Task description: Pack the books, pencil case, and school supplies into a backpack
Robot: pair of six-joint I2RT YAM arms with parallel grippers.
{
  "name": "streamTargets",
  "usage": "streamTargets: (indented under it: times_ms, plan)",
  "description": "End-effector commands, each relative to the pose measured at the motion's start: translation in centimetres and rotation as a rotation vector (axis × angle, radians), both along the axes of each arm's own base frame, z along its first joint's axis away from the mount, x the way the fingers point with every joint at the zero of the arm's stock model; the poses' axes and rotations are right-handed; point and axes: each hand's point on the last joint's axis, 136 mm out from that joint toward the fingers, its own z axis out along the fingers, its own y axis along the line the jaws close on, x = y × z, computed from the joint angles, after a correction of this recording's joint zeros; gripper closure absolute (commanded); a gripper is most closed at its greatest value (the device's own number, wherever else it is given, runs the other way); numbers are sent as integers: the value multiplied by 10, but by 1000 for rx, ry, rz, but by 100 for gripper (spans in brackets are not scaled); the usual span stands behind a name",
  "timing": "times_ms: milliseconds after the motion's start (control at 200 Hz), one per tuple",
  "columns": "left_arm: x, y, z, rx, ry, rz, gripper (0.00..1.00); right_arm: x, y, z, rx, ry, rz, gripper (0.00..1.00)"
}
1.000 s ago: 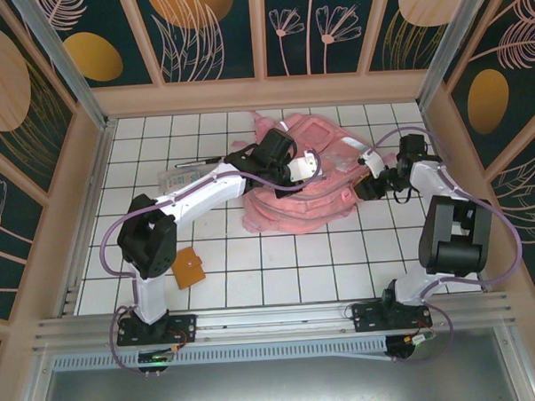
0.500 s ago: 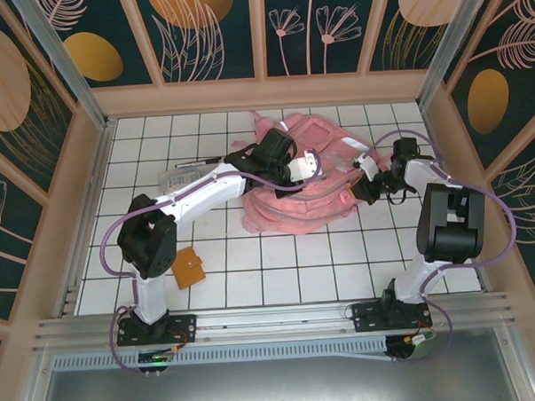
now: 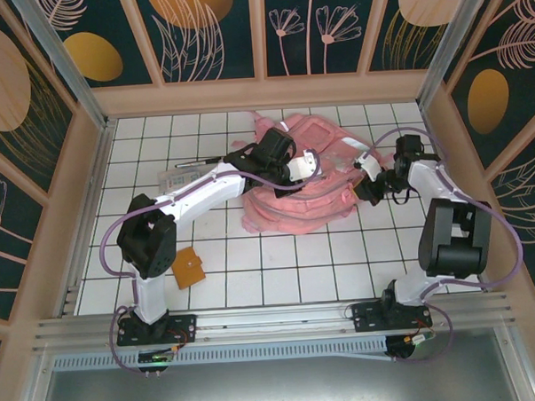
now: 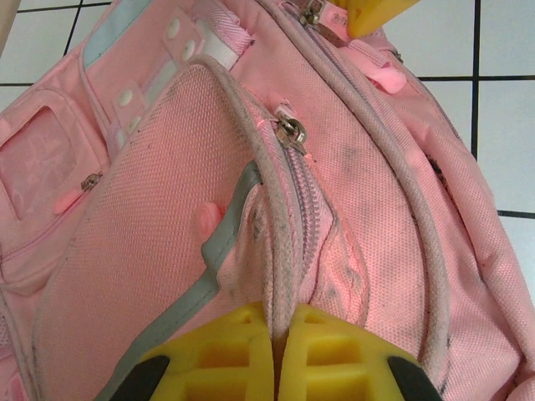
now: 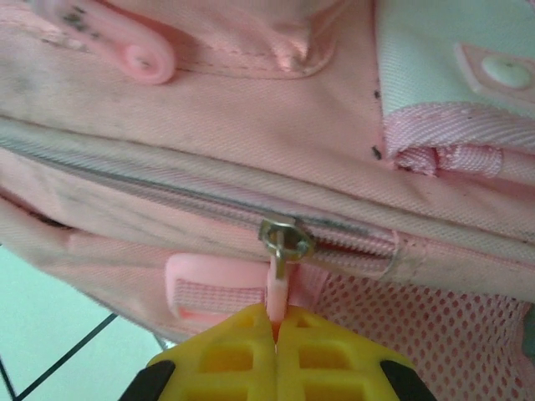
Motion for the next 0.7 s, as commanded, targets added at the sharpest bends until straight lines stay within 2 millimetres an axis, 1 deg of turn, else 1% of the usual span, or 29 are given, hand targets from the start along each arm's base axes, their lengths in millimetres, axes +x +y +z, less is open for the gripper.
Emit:
streamTargets:
  times_ms: [0,80,205,310,480,631,696]
  plan:
    - [3,-16,35,-110,-34,-27,100,-21,16,19,51,36,50,100]
    - [2,-19,35,-125,-20,-29,100,-26,28,20,74,60,71,100]
    - [-1,-23,38,-156,4,-33,100,-35,51,11,111,107,87,100]
    - [-3,-27,40,-183,28,-35,100,-42,72,19,217,107,104,100]
    - [-7,-31,38,-210,76,-38,100,-49,107,28,285,77,128,100]
    - [-10,-35,39,-248,107,-31,100,-60,139,36,370,42,141,100]
    - [-10,-35,40,-263,112,-26,100,-70,152,41,407,32,168,100]
